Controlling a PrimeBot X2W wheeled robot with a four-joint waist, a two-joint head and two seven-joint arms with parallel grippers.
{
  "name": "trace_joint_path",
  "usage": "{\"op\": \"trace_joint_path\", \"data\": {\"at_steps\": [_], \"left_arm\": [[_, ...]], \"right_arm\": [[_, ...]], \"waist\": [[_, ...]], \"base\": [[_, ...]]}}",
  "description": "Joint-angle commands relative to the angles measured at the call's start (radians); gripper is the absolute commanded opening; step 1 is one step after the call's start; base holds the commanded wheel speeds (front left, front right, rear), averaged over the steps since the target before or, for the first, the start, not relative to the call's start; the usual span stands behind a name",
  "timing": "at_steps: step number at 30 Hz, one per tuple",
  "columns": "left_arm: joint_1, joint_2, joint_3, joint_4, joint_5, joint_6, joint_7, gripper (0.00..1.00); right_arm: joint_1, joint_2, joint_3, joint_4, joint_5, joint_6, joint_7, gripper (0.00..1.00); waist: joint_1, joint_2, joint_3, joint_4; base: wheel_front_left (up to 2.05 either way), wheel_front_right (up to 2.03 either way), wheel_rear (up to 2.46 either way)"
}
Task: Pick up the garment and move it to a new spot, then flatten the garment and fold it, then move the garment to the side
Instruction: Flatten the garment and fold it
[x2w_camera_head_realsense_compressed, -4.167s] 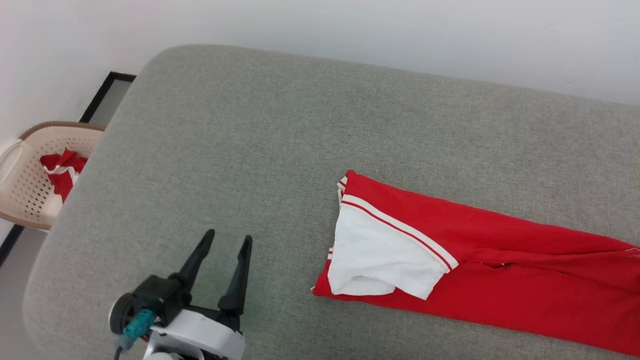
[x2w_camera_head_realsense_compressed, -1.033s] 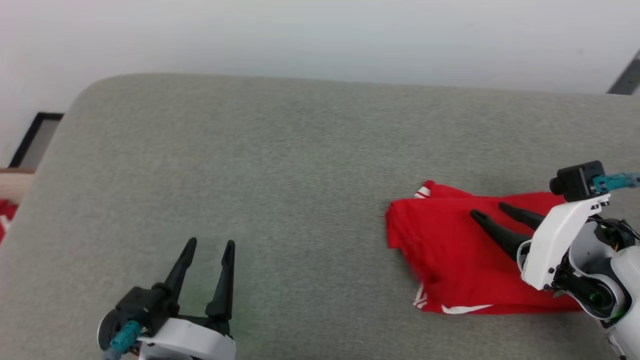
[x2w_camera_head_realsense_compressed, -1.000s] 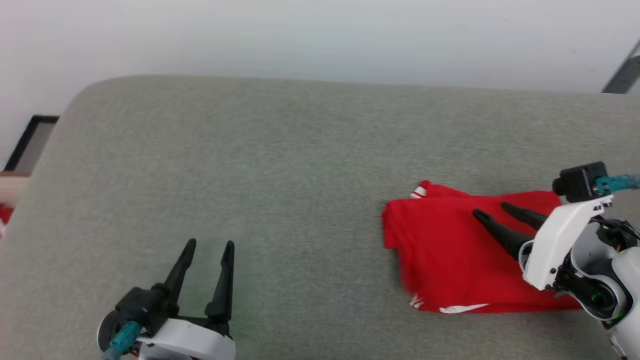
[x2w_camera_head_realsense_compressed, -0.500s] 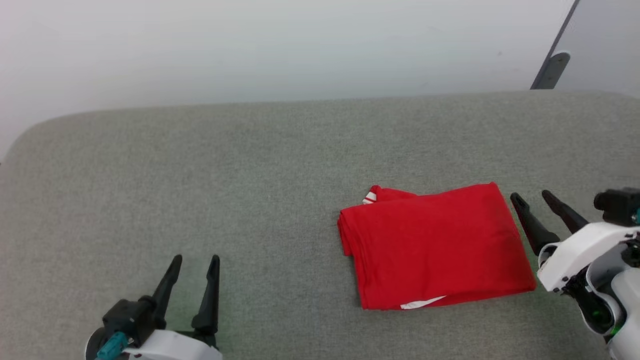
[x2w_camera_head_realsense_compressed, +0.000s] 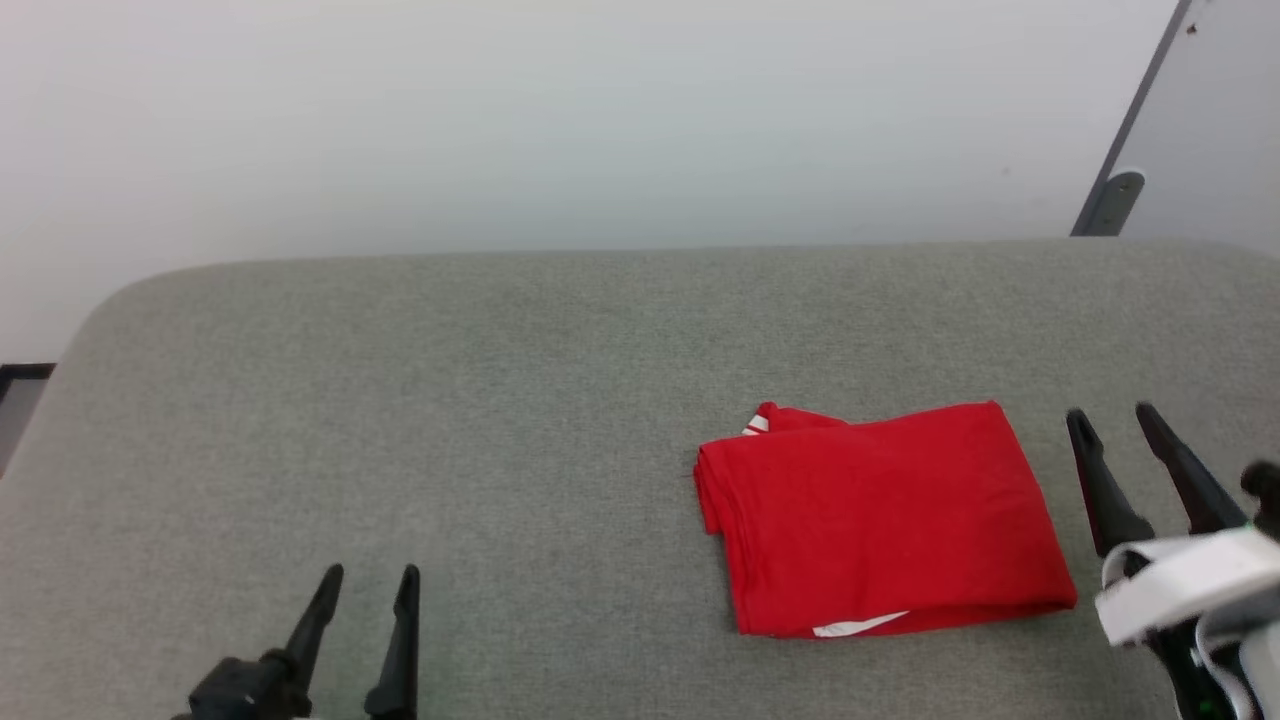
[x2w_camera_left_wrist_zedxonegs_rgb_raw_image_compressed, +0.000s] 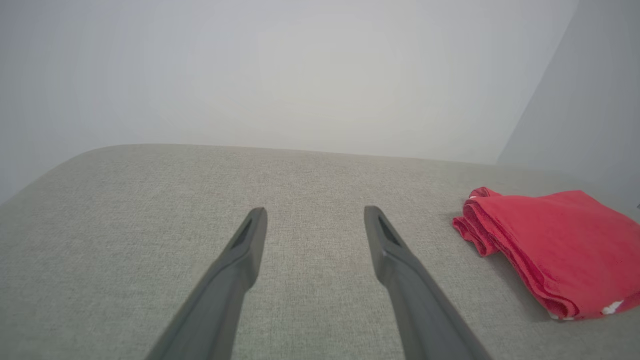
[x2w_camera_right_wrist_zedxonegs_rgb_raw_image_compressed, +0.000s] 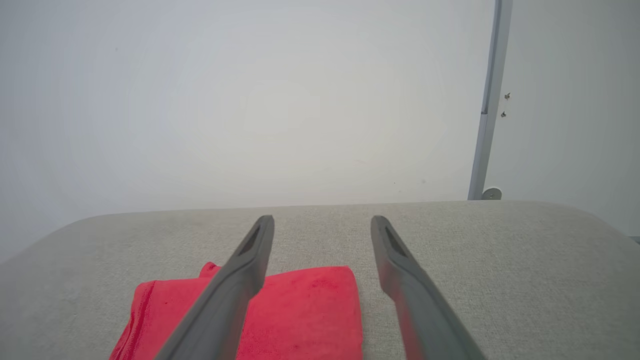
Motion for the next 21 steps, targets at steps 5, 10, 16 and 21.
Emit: {"op": "trace_joint_path", "data": {"at_steps": [5,10,16,21], "left_arm": [[0.038,-0.001,-0.013,-0.026,0.029,-0.002,0.001,1.00],[0.071,-0.003,-0.018,-0.063,0.036,-0.002,0.001,1.00],[0.117,-0.001,-0.016,-0.115,0.036,-0.002,0.001,1.00],[0.138,0.002,-0.014,-0.152,0.039,-0.002,0.001,1.00]], "right_arm": [[0.133,0.056,-0.130,-0.111,-0.102,-0.001,-0.004,1.00],[0.247,0.097,-0.217,-0.206,-0.160,-0.002,-0.005,1.00],[0.362,0.124,-0.271,-0.306,-0.195,-0.002,-0.002,1.00],[0.426,0.151,-0.318,-0.389,-0.212,-0.002,0.024,1.00]], "waist": [[0.0000,0.0000,-0.021,0.026],[0.0000,0.0000,-0.035,0.043],[0.0000,0.0000,-0.043,0.058],[0.0000,0.0000,-0.044,0.065]], "base": [[0.00,0.00,0.00],[0.00,0.00,0.00],[0.00,0.00,0.00],[0.00,0.00,0.00]]}}
